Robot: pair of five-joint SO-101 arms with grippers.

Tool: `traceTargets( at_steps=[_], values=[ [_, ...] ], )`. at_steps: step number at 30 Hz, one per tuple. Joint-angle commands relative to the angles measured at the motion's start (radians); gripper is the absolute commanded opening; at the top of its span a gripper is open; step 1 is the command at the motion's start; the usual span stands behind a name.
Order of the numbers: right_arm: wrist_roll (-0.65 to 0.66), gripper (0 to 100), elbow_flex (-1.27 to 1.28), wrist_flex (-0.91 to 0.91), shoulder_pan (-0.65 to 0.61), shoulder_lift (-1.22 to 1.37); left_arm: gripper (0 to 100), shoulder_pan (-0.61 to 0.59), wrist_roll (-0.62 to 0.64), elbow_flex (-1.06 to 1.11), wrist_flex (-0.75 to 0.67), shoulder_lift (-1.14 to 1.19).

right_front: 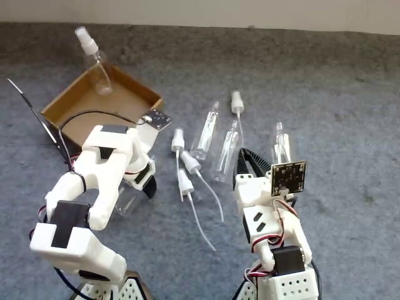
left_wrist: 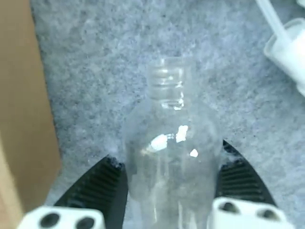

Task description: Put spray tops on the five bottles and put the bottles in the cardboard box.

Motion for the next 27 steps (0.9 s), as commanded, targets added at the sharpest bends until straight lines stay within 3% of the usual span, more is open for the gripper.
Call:
traceTargets(
  at_steps=[1, 13, 20, 23, 27],
  values=[
    [-0.003, 1.1, 0.147, -0.004, 0.007, -0.012, 14, 0.007, -0.006, -0.005, -0.006, -0.025],
    [-0.003, 1.1, 0.147, -0.004, 0.01, -0.012, 15, 0.116, -0.006, 0.004, 0.121, -0.489],
    [-0.002, 1.4, 0.147, -0.005, 0.013, -0.012, 15, 0.119, -0.003, 0.07, 0.137, -0.664],
    [-0.002, 1.6, 0.147, -0.004, 0.013, -0.012, 15, 0.12, 0.098, 0.133, 0.126, -0.734],
    [0.063, 1.7, 0.145, 0.019, 0.025, -0.012, 15, 0.119, 0.226, 0.205, 0.009, -0.837]
  ],
)
